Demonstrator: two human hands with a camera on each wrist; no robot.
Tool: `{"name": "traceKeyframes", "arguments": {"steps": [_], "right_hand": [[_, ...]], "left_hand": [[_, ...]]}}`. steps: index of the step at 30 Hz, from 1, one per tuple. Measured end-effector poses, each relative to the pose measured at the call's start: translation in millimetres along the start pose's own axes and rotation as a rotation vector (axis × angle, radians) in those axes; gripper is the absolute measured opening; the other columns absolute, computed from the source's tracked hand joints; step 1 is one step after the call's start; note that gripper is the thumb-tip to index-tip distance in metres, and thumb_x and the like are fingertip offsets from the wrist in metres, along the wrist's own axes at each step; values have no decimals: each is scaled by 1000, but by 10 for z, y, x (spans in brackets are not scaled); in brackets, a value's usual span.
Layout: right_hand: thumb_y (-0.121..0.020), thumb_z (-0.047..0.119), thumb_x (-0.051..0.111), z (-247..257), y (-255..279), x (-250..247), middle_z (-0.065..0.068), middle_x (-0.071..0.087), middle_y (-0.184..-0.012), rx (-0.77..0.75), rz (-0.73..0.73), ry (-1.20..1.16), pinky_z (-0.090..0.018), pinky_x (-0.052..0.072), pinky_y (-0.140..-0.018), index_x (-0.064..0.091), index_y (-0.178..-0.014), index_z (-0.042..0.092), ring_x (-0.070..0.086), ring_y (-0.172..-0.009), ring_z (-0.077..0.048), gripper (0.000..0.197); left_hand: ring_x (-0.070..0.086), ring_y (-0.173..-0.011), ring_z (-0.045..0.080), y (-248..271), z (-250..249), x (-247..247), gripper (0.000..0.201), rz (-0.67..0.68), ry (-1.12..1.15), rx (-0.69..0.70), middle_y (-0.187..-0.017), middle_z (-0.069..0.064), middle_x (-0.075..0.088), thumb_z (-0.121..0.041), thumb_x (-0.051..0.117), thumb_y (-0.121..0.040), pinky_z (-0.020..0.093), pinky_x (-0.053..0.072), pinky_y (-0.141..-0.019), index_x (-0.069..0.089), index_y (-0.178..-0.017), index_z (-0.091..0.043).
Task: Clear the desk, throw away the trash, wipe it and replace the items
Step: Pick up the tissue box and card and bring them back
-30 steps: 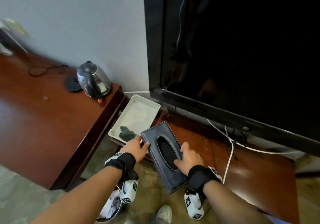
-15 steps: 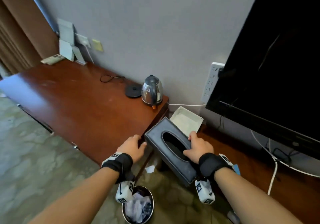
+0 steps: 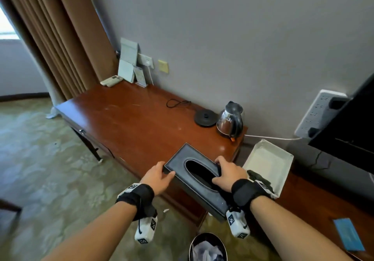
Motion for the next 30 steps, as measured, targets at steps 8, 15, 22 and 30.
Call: {"name": "traceKeyframes", "arguments": {"steps": [8, 15, 22, 30], "right_hand": [[-75, 42, 65, 858, -1214, -49, 1, 67, -106, -152, 19, 72, -31, 46, -69, 36, -122, 41, 63, -94, -28, 55], [-78, 40, 66, 1364, -2046, -114, 5, 65, -114, -173, 46, 0, -32, 48, -75, 40, -124, 44, 62, -100, -23, 53], [-77, 52, 66, 1419, -2658, -124, 4, 55, -130, 28, -23, -95, -35, 46, -91, 45, -131, 33, 53, -116, -22, 61], [-78, 58, 73, 1681, -3056, 275, -8, 47, -145, 428, -90, -671, -33, 47, -98, 23, -150, 17, 52, -125, -28, 96]], "left_hand": [[59, -113, 25, -994, 539, -579, 66, 135, 196, -71, -135, 4, 55, -54, 51, -95, 33, 48, -90, 30, -147, -20], [62, -105, 20, -1769, 981, -940, 58, 212, 462, -155, -127, 5, 59, -36, 58, -97, 32, 49, -90, 33, -146, -16], [61, -104, 19, -2602, 1282, -1281, 57, 235, 519, -117, -123, 5, 59, -26, 59, -97, 30, 47, -90, 33, -146, -11], [64, -101, 17, -3630, 1781, -1764, 59, 349, 553, -77, -119, 3, 62, -27, 62, -96, 34, 52, -91, 33, -146, -12]]}}
Point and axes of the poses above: each hand's wrist, its own y-axis away from the middle knuckle, its own x-axis out of the palm, z = x × y, the point moved 8 cm from there along -y, towards the middle knuckle
